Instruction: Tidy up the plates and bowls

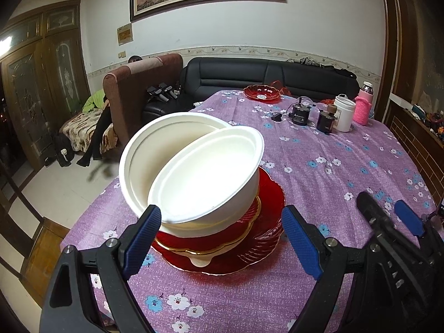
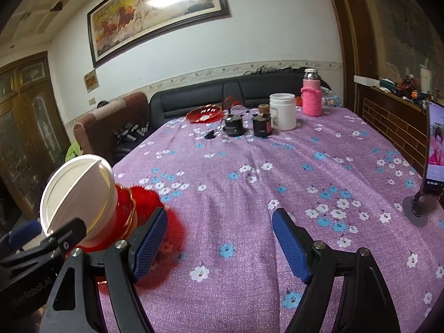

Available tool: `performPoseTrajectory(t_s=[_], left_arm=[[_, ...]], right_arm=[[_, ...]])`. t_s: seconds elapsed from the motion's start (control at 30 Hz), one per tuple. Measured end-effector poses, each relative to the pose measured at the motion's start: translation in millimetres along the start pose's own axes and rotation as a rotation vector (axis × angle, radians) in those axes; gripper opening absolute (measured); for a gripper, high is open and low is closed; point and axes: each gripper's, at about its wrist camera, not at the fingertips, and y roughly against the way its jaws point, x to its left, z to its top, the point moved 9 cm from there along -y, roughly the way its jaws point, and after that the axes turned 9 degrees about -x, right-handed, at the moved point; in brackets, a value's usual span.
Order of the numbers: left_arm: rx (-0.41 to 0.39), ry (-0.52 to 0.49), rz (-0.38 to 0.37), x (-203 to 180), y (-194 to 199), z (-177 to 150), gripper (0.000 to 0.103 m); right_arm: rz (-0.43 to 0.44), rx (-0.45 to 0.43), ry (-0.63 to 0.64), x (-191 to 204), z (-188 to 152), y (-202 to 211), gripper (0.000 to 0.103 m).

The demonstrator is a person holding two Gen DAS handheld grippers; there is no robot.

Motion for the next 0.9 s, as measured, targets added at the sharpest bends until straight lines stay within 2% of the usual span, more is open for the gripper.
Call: performPoseTrajectory(t_s=[0.13, 0.2, 0.4, 0.57, 0.63, 0.7, 0.73, 0.77, 0.83, 0.9], left_arm=[[0.007, 0.01, -0.002, 2.8, -2.2, -2.1, 0.088], [0.009, 0.016, -0.006, 3.9, -2.4, -3.9, 0.088], [-0.005, 0.031, -0.011, 6.0, 0.0, -4.2, 0.088], [-0.039, 0.056, -0.008, 12.1, 5.9, -0.5, 0.088], [-0.082, 0.077, 0.011, 18.3, 13.0, 5.0, 0.088], [-0.158, 0.093, 0.048, 25.4, 26.1, 13.2, 0.09], [-0.187, 0.098, 0.059, 27.4, 31.8, 17.0, 0.095], [-0.243, 0.111, 0.069, 31.2, 42.8, 23.4, 0.103], [-0.317, 0.135, 0.056, 35.8, 57.5, 32.0, 0.103], [-0.348, 0.17, 0.039, 40.4, 66.1, 34.1, 0.103]], right_arm=[[-0.038, -0.029, -0.055, -13.2, 6.3, 4.4, 0.085], [-0.063, -0.014, -0.052, -17.7, 5.5, 1.2, 0.086], [-0.059, 0.064, -0.03, -14.1, -14.8, -8.1, 0.086], [-0.029, 0.069, 0.019, 1.1, -23.4, -6.2, 0.086], [-0.021, 0.054, 0.045, 7.7, -23.2, -3.3, 0.086], [-0.004, 0.04, 0.066, 15.8, -22.3, -0.3, 0.086], [0.008, 0.036, 0.073, 19.7, -22.3, 1.1, 0.086], [0.02, 0.033, 0.081, 24.1, -22.0, 2.5, 0.086], [0.043, 0.027, 0.099, 33.1, -21.1, 5.3, 0.086], [0.071, 0.024, 0.119, 43.3, -20.1, 7.7, 0.087]])
